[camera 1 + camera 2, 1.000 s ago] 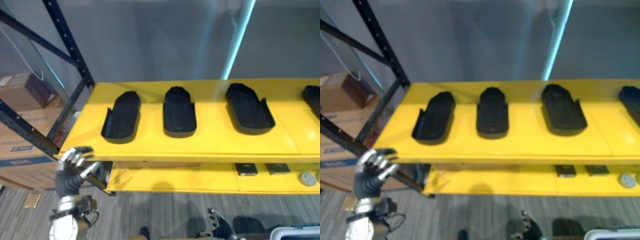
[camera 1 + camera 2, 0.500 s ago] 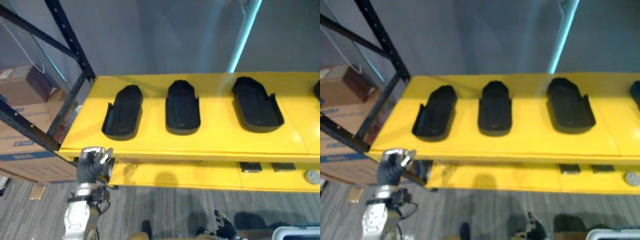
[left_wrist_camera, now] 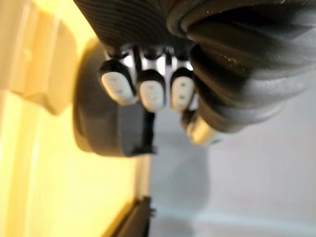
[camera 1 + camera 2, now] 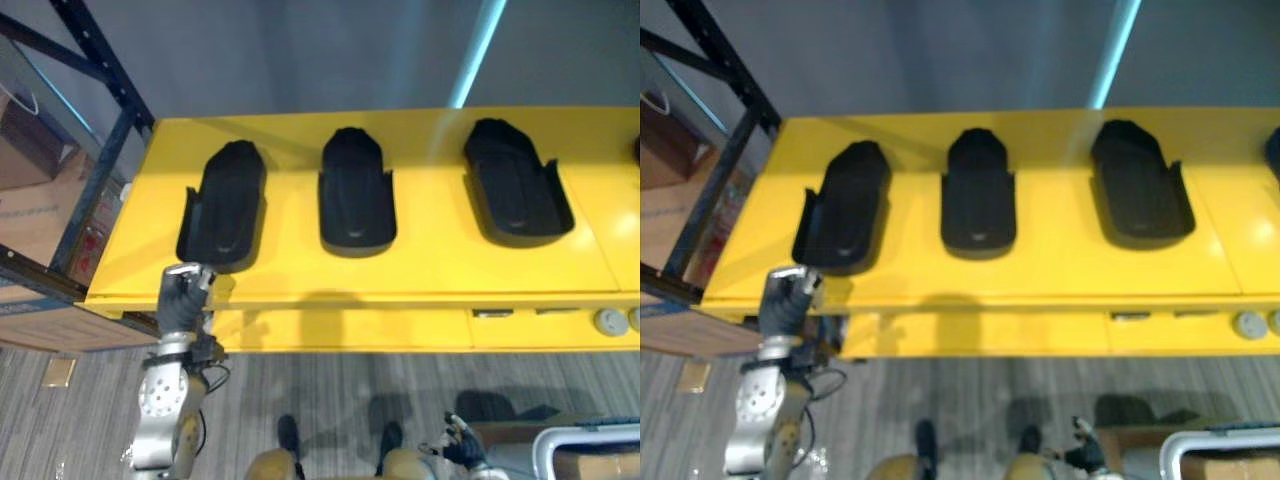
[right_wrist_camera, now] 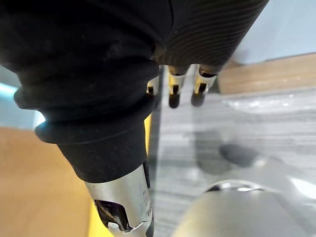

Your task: Walk over and take plastic housings, then place them on the shelf

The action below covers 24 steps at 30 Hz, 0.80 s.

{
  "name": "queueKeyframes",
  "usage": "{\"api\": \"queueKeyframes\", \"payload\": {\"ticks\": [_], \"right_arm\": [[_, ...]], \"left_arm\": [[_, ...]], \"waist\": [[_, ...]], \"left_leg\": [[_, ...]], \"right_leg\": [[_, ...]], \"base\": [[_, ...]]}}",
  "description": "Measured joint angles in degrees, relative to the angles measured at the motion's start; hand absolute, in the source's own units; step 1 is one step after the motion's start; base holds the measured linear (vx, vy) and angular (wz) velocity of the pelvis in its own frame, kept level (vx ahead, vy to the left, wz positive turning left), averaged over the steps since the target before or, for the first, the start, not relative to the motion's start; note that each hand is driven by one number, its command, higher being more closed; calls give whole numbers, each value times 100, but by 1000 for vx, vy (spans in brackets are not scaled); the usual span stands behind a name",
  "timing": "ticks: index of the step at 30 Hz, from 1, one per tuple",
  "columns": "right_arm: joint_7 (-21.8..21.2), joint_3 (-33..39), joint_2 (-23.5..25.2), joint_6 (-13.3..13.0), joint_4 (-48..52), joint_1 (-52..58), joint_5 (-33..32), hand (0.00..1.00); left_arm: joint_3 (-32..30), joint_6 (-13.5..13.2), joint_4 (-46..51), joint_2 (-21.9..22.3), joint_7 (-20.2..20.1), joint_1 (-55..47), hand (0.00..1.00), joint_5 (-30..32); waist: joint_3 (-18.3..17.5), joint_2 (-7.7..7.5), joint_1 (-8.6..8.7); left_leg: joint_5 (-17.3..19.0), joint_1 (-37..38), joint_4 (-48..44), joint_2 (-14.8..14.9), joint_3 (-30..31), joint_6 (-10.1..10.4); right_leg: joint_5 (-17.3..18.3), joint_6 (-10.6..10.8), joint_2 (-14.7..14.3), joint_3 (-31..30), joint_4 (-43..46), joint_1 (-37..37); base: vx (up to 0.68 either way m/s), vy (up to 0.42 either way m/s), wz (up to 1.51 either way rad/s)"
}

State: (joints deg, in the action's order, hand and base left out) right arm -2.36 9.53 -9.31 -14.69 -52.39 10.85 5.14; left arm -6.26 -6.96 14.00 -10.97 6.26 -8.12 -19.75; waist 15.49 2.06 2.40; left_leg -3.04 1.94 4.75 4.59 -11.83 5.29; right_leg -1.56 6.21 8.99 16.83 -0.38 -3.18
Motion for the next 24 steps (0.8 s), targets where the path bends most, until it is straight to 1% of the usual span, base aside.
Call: {"api": "queueKeyframes", "payload": {"ticks": [3,7,9,13,17,19,21,24], "right_arm": [[17,138,29,26,-59,45,-6,0],[110,158,28,44,-47,18,-44,0],[117,183,30,99,-50,24,-115,0],[117,280,54,105,-45,16,-221,0],[117,280,106,106,-12,10,-230,0],[119,280,111,108,13,10,-252,0],[125,276,140,110,57,11,-289,0],[128,276,141,144,75,15,-330,0]], "left_arm": [[-42,55,-115,0,36,76,100,0],[-51,121,-197,0,91,172,100,0],[-88,164,-283,0,170,252,100,0],[-267,170,-559,-17,263,490,100,0],[-275,165,-739,-250,369,665,100,0],[-332,155,-1010,-310,376,812,100,-2],[-422,155,-1416,-463,380,1012,100,-11],[-491,150,-1596,-494,423,1162,100,-45]], "waist": [[8,6,11],[128,-12,12],[159,-18,28],[175,-38,61],[203,-76,87],[212,-63,110],[213,-61,160],[213,-60,162]], "left_leg": [[7,8,2,11,-41,-4],[12,-2,22,19,-118,1],[10,-5,20,19,-128,-7],[11,-4,-1,23,-139,-5],[36,5,-2,31,-239,6],[38,26,-4,27,-279,4],[38,37,-4,32,-296,3],[41,56,-4,35,-312,-1]], "right_leg": [[4,0,-3,-37,27,29],[5,-1,-3,-118,84,117],[3,2,-5,-129,83,125],[5,-2,-12,-150,79,126],[6,-5,-20,-253,82,177],[4,-5,-10,-289,99,192],[5,-5,-14,-298,113,206],[7,-9,-15,-305,123,207]], "base": [[-35,0,-7],[-27,1,-10],[0,0,0],[39,-1,-1],[17,2,-10],[-3,4,-13],[-12,0,-4],[-10,-2,-4]]}}
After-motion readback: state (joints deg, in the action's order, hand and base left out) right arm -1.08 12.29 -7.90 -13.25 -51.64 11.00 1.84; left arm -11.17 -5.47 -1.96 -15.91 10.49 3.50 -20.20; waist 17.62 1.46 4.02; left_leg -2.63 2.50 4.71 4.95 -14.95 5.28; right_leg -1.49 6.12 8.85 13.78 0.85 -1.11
